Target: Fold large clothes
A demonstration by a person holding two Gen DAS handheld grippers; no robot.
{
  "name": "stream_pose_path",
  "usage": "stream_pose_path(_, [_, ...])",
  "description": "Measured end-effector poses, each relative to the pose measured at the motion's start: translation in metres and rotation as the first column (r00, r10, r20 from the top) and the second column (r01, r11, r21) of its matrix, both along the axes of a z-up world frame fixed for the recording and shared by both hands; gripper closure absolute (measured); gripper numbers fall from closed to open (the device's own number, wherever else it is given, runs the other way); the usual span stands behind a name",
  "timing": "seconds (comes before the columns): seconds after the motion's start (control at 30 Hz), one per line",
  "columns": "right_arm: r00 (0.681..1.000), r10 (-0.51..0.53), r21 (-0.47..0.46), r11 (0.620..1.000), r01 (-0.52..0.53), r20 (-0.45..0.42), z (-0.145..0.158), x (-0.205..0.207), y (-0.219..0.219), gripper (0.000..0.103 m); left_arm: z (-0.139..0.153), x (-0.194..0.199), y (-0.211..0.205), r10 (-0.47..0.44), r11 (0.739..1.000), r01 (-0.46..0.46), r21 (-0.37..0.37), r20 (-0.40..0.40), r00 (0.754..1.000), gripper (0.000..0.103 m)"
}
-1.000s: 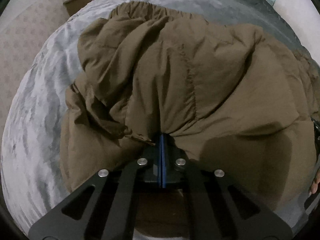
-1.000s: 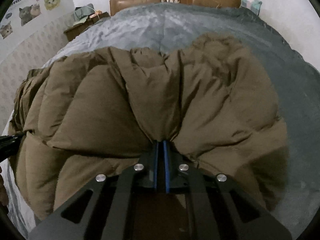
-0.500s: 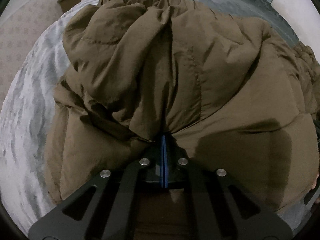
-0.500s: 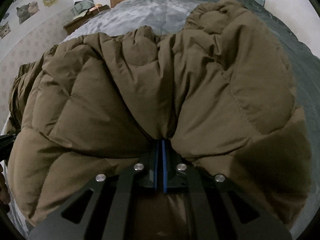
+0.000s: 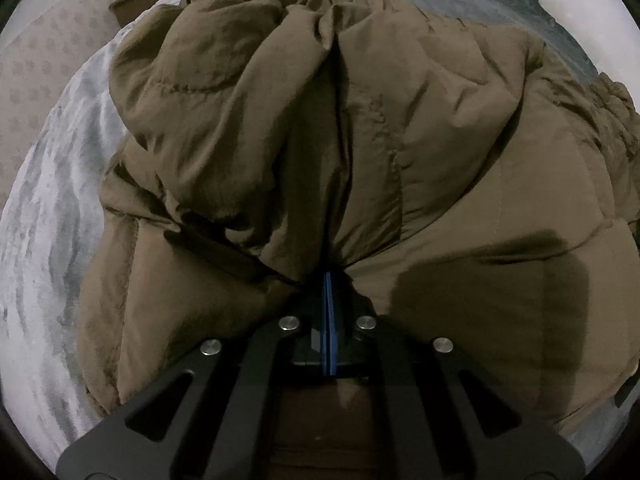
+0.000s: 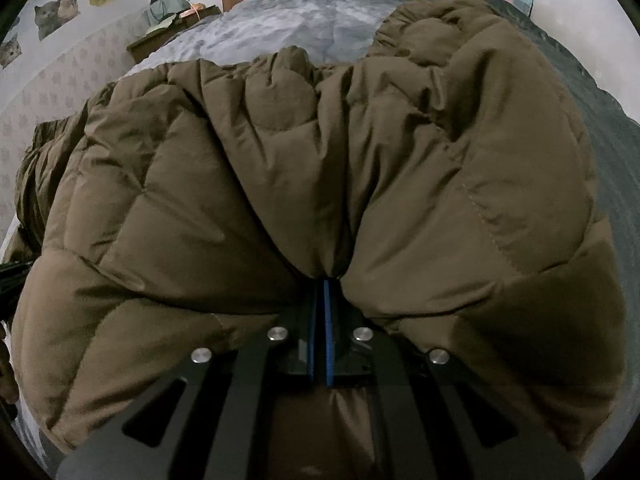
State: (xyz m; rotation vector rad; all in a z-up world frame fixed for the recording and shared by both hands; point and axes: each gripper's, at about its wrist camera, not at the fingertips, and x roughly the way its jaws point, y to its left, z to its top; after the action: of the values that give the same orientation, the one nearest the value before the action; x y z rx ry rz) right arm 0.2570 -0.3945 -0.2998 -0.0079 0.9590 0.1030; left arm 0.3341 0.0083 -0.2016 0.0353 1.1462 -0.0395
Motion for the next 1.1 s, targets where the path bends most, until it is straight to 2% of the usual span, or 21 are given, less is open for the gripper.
stream_pose_path(0.1, [0.999,-0.002,0.024,1.0,0.003,-0.039,0.012,-0.001,-0.003,0.101,0.011,-0.006,-0.007,-0.043,0.997,0.042,0.057,0.011,0.999,0.102])
stream_pose_path(0.13, [0.999,0.002,0.021,1.0,0.0,-0.049,0.016,-0.002,-0.003,0.098,0.014,-0.007,-0.007,-0.05,0.997,0.05,0.066,0.007,0.999,0.102])
stream_pose_path(0.2, [0.999,0.023,0.021,1.0,-0.023,-0.028,0.037,-0.011,-0.002,0.097,0.029,-0.013,-0.002,-0.041,0.998,0.041,0.04,0.002,0.999,0.098])
stream_pose_path(0.27, [0.999,0.038,0.024,0.999,-0.038,0.023,0.059,-0.023,-0.004,0.09,0.044,-0.02,0.005,-0.031,0.999,0.031,-0.004,0.022,0.999,0.073])
stream_pose_path(0.3, [0.998,0.037,0.021,0.999,-0.038,0.05,0.07,-0.03,-0.007,0.074,0.052,-0.025,0.008,-0.029,0.999,0.03,-0.014,0.041,0.999,0.064])
stream_pose_path(0.33, [0.996,0.035,0.019,0.999,-0.037,0.082,0.082,-0.038,-0.011,0.062,0.065,-0.036,0.013,-0.02,1.0,0.02,-0.002,0.083,0.996,0.05])
stream_pose_path(0.37, [0.994,0.036,0.018,0.999,-0.038,0.101,0.088,-0.043,-0.015,0.061,0.072,-0.043,0.017,-0.014,1.0,0.014,0.003,0.109,0.994,0.05])
stream_pose_path(0.5, [0.993,-0.011,-0.018,1.0,0.014,0.116,0.099,-0.058,-0.044,0.061,0.089,-0.067,0.041,0.02,1.0,-0.019,-0.004,0.14,0.99,0.05])
stream_pose_path(0.53, [0.993,-0.029,-0.023,0.999,0.032,0.112,0.097,-0.059,-0.05,0.061,0.09,-0.071,0.046,0.028,1.0,-0.027,-0.006,0.142,0.989,0.053])
stream_pose_path(0.6, [0.993,-0.055,-0.009,0.998,0.057,0.103,0.09,-0.06,-0.066,0.061,0.089,-0.075,0.056,0.046,0.999,-0.044,-0.018,0.134,0.99,0.068])
stream_pose_path(0.63, [0.993,-0.066,0.0,0.998,0.066,0.099,0.086,-0.061,-0.071,0.061,0.087,-0.076,0.06,0.057,0.998,-0.055,-0.019,0.124,0.991,0.081])
stream_pose_path(0.67, [0.992,-0.078,-0.001,0.997,0.079,0.096,0.08,-0.061,-0.075,0.062,0.084,-0.075,0.063,0.067,0.998,-0.066,-0.02,0.112,0.991,0.089])
stream_pose_path(0.7, [0.992,-0.085,-0.014,0.996,0.086,0.093,0.075,-0.061,-0.076,0.068,0.079,-0.074,0.066,0.078,0.997,-0.076,-0.025,0.098,0.992,0.09])
stream_pose_path(0.73, [0.993,-0.091,-0.042,0.995,0.095,0.076,0.068,-0.058,-0.075,0.08,0.075,-0.072,0.068,0.084,0.996,-0.081,-0.031,0.085,0.993,0.092])
stream_pose_path(0.77, [0.994,-0.091,-0.05,0.994,0.094,0.058,0.061,-0.056,-0.075,0.084,0.069,-0.069,0.069,0.09,0.996,-0.088,-0.034,0.065,0.994,0.092])
stream_pose_path(0.93, [0.996,-0.092,-0.046,0.995,0.092,0.001,0.034,-0.04,-0.07,0.088,0.041,-0.057,0.064,0.078,0.997,-0.078,0.006,0.025,0.997,0.093])
stream_pose_path(1.1, [0.994,-0.099,-0.008,0.995,0.099,-0.052,0.012,-0.022,-0.074,0.088,0.031,-0.047,0.068,0.082,0.997,-0.082,-0.014,0.009,0.997,0.093])
